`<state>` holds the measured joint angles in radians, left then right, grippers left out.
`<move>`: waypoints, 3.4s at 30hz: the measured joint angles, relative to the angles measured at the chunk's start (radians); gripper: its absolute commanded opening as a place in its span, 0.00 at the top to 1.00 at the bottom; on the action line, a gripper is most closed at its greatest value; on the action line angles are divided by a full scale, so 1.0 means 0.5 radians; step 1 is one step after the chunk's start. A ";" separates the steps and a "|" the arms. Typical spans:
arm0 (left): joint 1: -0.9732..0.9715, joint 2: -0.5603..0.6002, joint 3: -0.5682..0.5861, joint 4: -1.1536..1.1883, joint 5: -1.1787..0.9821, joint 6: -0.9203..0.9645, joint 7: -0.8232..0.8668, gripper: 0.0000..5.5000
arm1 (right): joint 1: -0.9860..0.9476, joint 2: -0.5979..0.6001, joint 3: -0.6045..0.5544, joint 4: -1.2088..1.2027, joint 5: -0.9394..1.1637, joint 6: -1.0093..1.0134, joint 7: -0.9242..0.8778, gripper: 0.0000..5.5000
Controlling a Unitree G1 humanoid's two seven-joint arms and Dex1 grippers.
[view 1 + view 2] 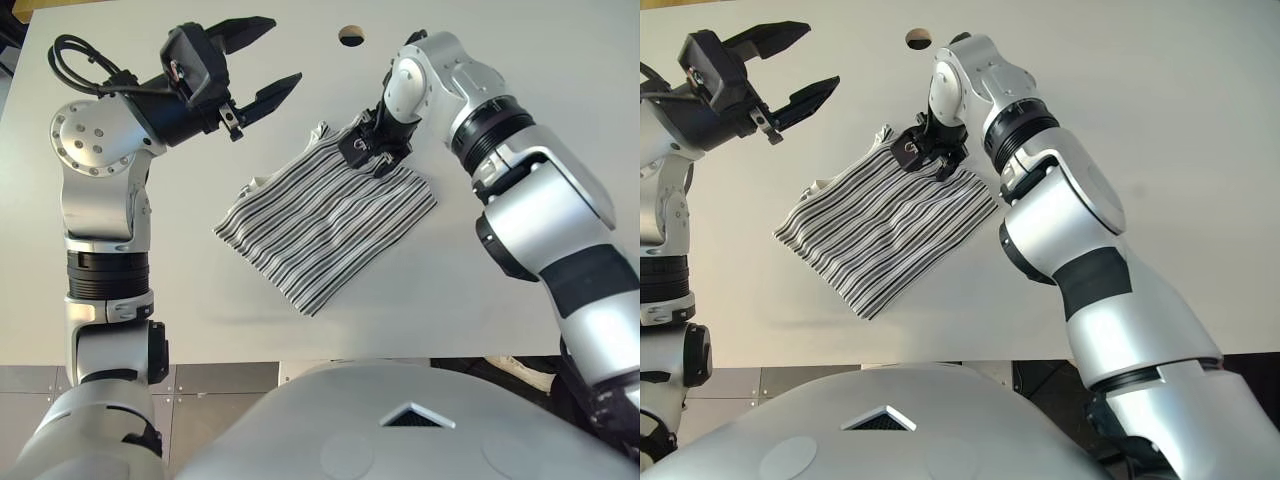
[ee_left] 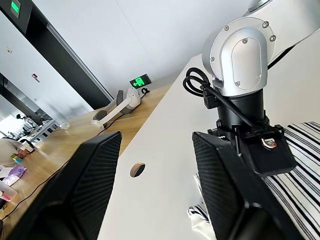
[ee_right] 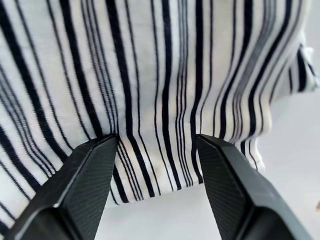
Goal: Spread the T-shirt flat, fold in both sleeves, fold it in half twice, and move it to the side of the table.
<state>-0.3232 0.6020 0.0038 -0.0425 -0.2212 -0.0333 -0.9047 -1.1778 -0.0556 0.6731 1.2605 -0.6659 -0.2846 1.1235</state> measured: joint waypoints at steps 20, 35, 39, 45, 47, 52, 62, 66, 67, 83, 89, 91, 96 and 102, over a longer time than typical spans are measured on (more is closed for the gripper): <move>-0.132 -0.014 -0.032 0.161 0.001 -0.043 -0.027 0.52 | 0.220 0.386 0.011 0.135 -0.079 0.193 -1.518 0.48; 0.061 0.520 -0.142 -0.056 0.338 -0.728 -0.485 0.52 | 0.109 -0.263 -0.221 -0.525 0.232 -0.027 -0.593 0.48; 0.084 0.766 -0.258 0.239 0.764 -1.278 -0.496 0.52 | 0.657 -0.705 -0.217 -1.283 0.317 0.140 -0.122 0.48; -0.065 1.010 -0.471 0.663 1.341 -1.924 -0.413 0.52 | 1.178 -1.105 -0.290 -2.355 0.414 0.395 0.216 0.48; -0.183 1.013 -0.548 0.794 1.450 -2.071 -0.367 0.52 | 1.273 -1.149 -0.308 -2.543 0.436 0.498 0.250 0.48; -0.267 1.015 -0.719 1.028 1.656 -2.318 -0.251 0.52 | 1.426 -1.169 -0.302 -2.885 0.479 0.683 0.319 0.48; -0.485 0.841 -0.961 1.322 1.956 -2.528 0.075 0.52 | 1.548 -1.237 -0.307 -3.165 0.537 0.922 0.361 0.48; -0.518 0.780 -0.981 1.359 2.006 -2.580 0.261 0.52 | 1.598 -1.252 -0.307 -3.255 0.560 0.978 0.362 0.48; -0.507 0.781 -0.982 1.352 2.007 -2.590 0.290 0.52 | 1.597 -1.254 -0.306 -3.255 0.561 0.977 0.362 0.48; -0.337 0.902 -1.082 1.152 1.863 -2.557 0.372 0.76 | 1.668 -1.236 -0.212 -3.344 0.637 0.858 0.281 0.48; -0.322 0.911 -1.116 1.136 1.827 -2.532 0.340 0.93 | 1.792 -1.236 -0.159 -3.406 0.650 0.812 0.238 0.48; -0.319 0.911 -1.123 1.133 1.824 -2.522 0.334 0.98 | 1.786 -1.229 -0.131 -3.377 0.600 0.724 0.173 0.48; -0.262 0.935 -1.125 1.058 1.763 -2.469 0.321 0.98 | 1.749 -1.173 -0.006 -3.162 0.422 0.464 0.043 0.48; -0.208 0.953 -1.120 0.975 1.709 -2.423 0.287 0.98 | 1.662 -1.049 0.055 -2.916 0.239 0.236 -0.179 0.48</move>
<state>-0.4273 1.0787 -0.5563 0.4450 0.6332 -1.2447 -0.7610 -0.3470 -0.5800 0.7008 -0.1975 -0.5464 -0.1665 1.0339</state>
